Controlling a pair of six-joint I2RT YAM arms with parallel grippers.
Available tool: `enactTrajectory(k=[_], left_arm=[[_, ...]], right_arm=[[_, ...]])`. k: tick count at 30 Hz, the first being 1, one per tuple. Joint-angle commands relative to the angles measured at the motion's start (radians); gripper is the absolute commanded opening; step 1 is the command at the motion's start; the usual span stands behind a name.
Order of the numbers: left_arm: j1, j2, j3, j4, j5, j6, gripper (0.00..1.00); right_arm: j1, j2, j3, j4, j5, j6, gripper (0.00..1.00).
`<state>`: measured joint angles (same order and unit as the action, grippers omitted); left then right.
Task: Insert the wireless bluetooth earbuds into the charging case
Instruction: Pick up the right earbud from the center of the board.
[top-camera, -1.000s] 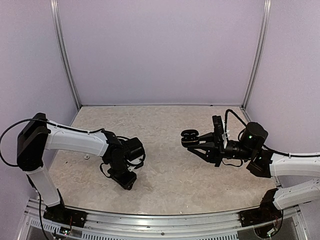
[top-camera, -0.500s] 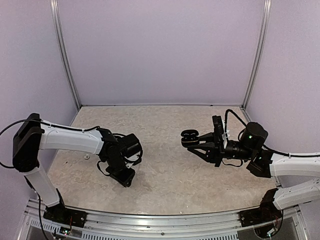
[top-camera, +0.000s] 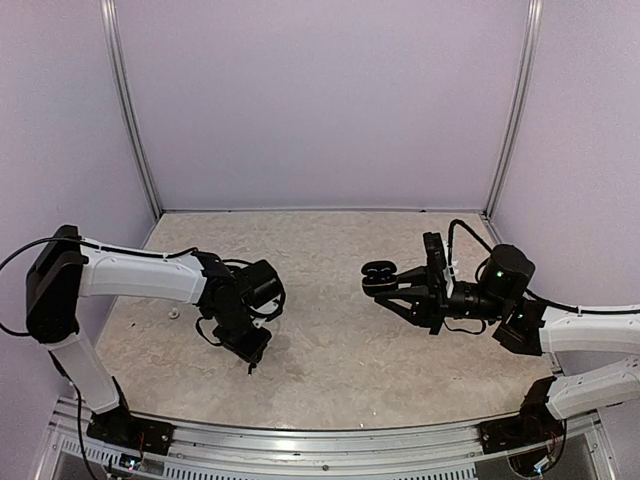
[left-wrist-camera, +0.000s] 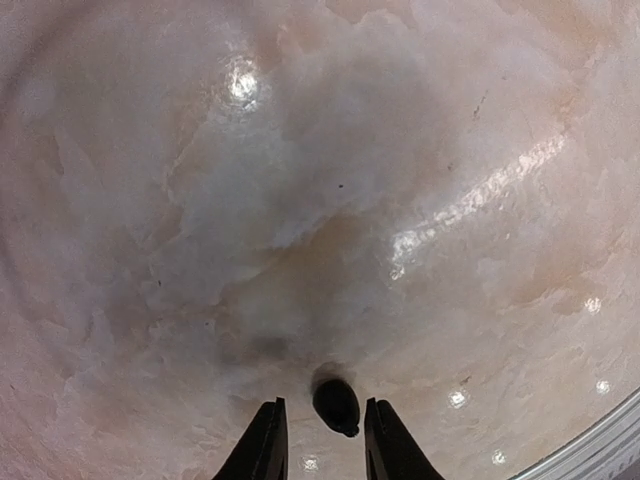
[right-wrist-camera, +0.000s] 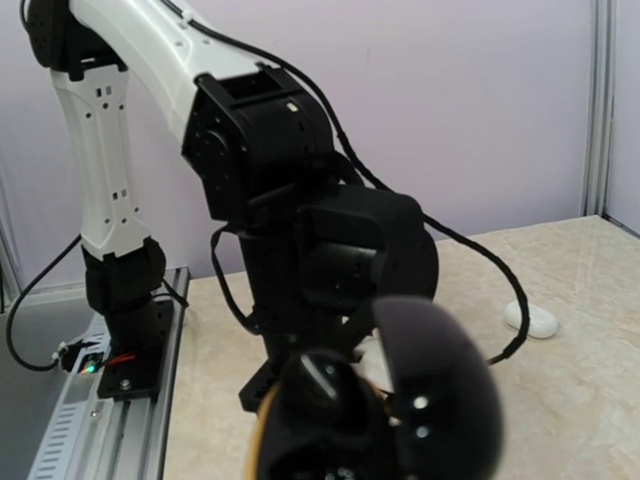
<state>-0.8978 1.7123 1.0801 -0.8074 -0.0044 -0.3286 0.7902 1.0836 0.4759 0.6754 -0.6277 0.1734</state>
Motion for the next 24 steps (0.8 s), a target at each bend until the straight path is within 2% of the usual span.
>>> enactTrajectory(k=[1,24], left_arm=[[0.005,0.026,0.013,0.018,-0.002,0.012,0.28],[-0.024,0.075,-0.027,0.023,-0.002,0.026,0.27]], right_arm=[[-0.007,-0.014,0.021,-0.007,0.002,-0.011,0.00],[-0.007,-0.004,0.029,-0.010,-0.001,-0.014,0.00]])
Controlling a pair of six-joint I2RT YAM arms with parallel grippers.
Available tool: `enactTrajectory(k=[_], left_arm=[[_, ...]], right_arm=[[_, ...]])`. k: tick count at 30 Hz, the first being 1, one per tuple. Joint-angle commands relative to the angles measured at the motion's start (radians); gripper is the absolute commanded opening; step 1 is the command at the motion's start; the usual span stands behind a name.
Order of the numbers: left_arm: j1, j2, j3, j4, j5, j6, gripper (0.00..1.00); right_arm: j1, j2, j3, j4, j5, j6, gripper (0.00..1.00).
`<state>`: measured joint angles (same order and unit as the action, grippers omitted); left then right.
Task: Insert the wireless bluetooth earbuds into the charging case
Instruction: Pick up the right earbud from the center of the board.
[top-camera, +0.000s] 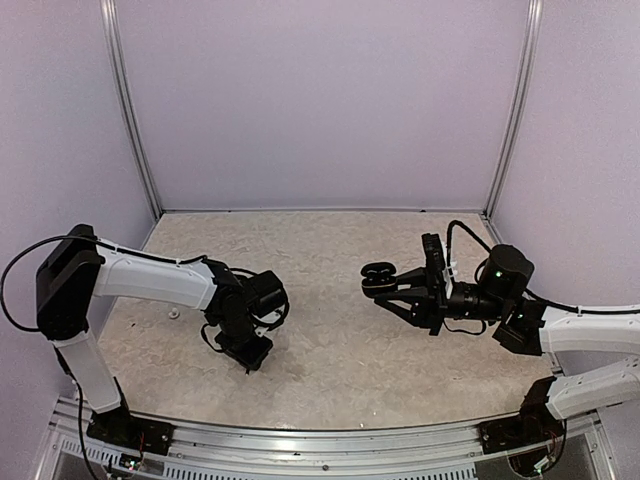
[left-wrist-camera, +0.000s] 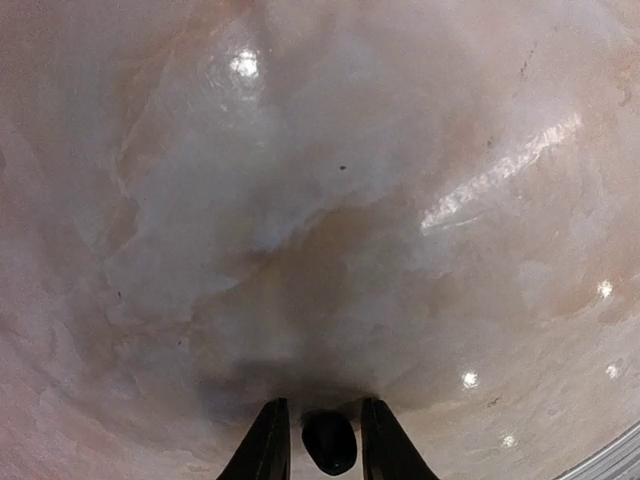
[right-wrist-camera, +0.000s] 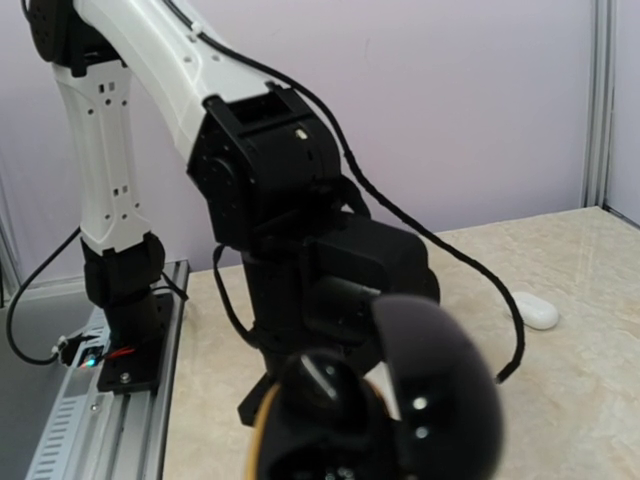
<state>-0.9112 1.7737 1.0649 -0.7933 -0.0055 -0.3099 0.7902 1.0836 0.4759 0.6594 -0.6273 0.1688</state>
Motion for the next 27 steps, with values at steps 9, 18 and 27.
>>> enactTrajectory(k=[9,18,27], left_arm=[[-0.017,0.007,-0.005,0.028,-0.001,0.011,0.22],[-0.020,-0.091,0.025,0.128,-0.055,0.011,0.19],[-0.055,-0.389,-0.010,0.455,-0.095,0.052,0.18]], right_arm=[[-0.007,-0.009,0.027,0.003,-0.003,-0.011,0.00],[-0.007,-0.020,0.026,0.004,0.009,-0.020,0.00],[-0.007,-0.018,0.023,0.064,0.079,-0.052,0.00]])
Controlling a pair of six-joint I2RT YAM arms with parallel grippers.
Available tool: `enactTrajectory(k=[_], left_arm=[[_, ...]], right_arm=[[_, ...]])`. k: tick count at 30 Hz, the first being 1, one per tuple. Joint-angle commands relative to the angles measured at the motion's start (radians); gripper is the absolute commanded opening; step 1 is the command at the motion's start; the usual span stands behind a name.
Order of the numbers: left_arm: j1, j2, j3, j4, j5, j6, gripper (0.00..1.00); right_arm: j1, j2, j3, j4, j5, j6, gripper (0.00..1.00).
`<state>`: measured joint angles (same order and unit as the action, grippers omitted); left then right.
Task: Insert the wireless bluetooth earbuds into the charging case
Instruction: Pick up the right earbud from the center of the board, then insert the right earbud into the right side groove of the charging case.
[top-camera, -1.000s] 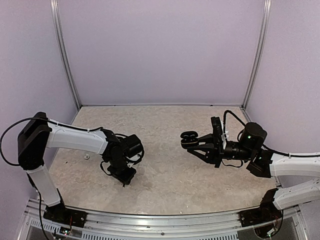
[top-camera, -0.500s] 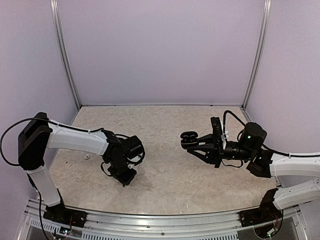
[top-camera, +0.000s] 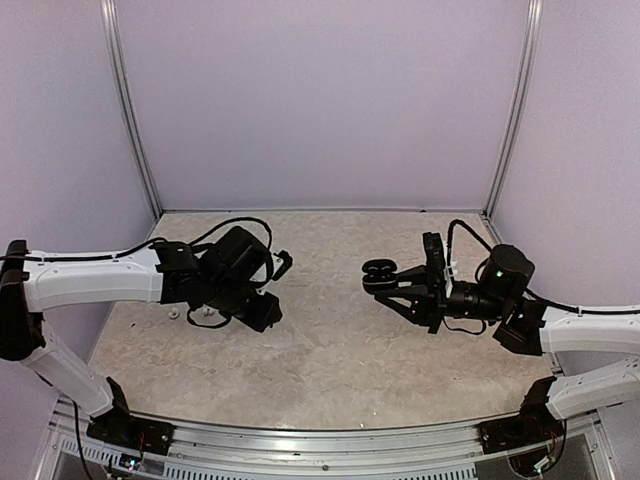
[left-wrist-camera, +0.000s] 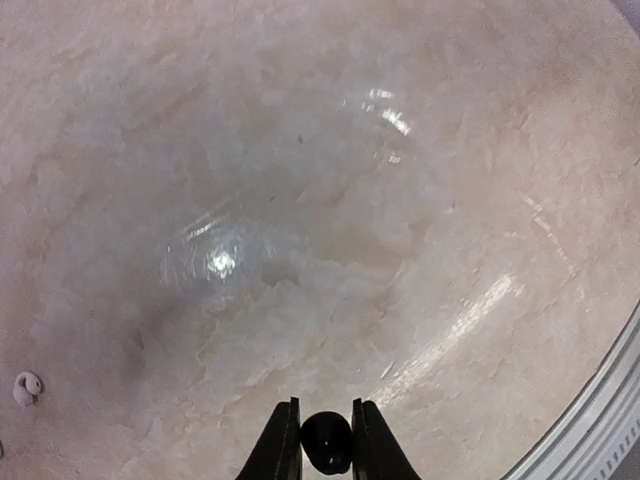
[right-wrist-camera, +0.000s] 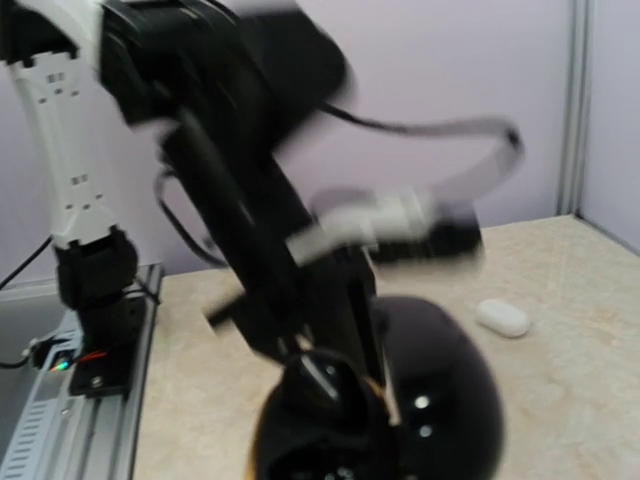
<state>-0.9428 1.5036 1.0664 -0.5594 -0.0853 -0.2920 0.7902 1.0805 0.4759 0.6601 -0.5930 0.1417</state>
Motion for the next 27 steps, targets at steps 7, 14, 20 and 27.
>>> enactTrajectory(k=[7,14,20,27], left_arm=[[-0.146,-0.343,-0.118,0.611,-0.065,0.161,0.19],[-0.278,-0.376,-0.146,0.836,-0.088,0.287,0.19],[-0.336,-0.310,-0.125,0.932,-0.068,0.371,0.19],[-0.350,-0.208,-0.060,0.960,-0.068,0.411,0.19]], right_arm=[[-0.006,0.053,0.046,0.159,0.046,-0.023,0.00],[0.018,0.108,0.073,0.210,0.017,-0.030,0.00],[0.060,0.129,0.096,0.201,0.041,-0.068,0.00],[0.098,0.142,0.122,0.162,0.081,-0.079,0.00]])
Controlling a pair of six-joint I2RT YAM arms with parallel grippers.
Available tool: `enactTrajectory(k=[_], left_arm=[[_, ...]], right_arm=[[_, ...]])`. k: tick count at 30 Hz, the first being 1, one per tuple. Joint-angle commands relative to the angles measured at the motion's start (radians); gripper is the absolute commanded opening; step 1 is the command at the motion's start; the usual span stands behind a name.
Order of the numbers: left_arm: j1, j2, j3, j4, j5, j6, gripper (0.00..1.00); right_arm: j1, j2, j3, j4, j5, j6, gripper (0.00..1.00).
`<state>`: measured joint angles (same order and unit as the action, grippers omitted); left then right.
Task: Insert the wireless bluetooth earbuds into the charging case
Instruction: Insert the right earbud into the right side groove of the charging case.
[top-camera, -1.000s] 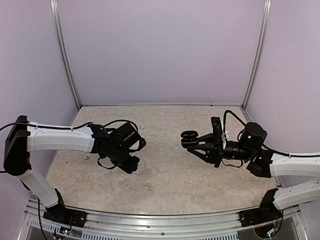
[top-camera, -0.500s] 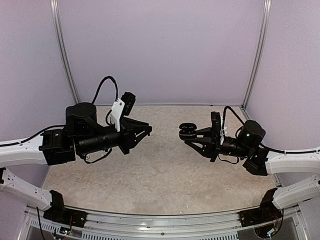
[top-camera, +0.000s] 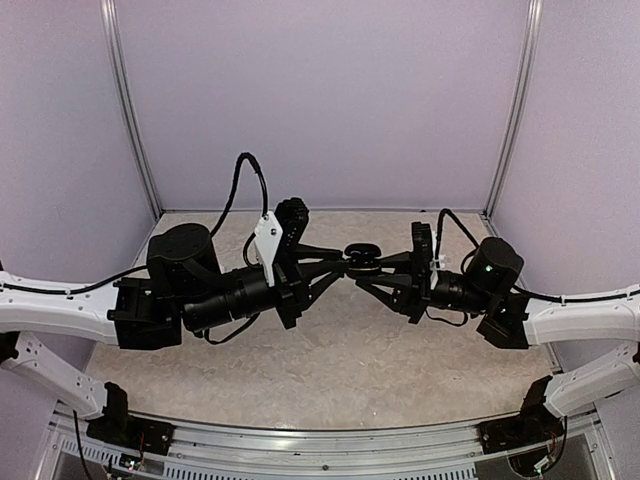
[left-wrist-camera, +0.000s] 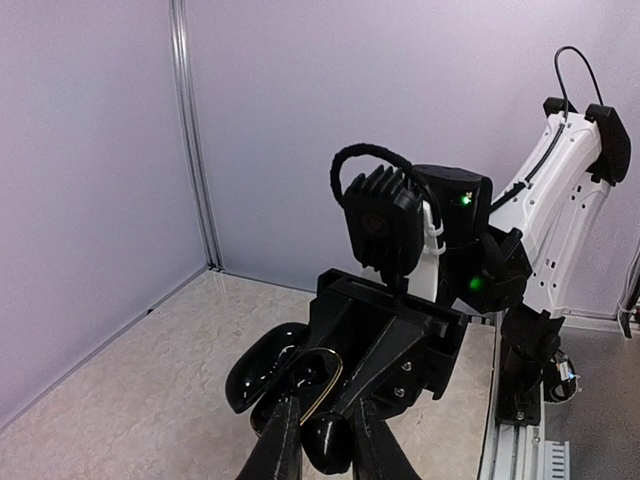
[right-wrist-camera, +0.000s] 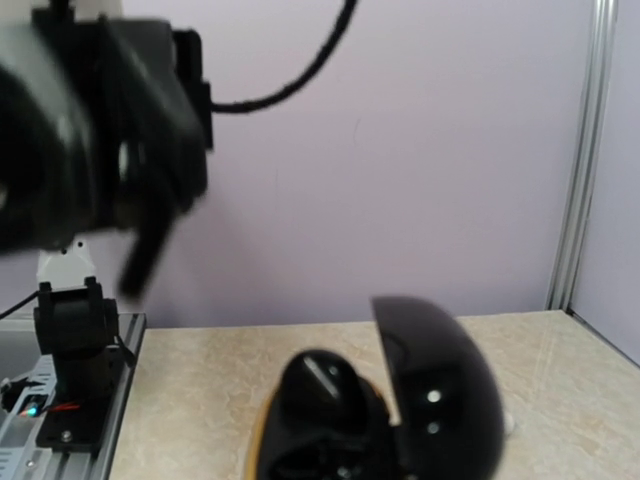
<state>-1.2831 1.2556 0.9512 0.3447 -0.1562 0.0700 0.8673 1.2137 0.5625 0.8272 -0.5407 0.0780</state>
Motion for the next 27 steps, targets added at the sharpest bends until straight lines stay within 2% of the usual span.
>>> enactTrajectory(k=[1,27], left_arm=[[-0.010,0.057,0.066,0.052,0.004,0.052,0.19],[-0.010,0.168,0.151,-0.006,-0.048,0.097,0.18]], right_arm=[[0.026,0.008,0.037,-0.012,0.033,-0.016,0.00],[0.067,-0.005,0.046,-0.057,0.085,-0.036,0.00]])
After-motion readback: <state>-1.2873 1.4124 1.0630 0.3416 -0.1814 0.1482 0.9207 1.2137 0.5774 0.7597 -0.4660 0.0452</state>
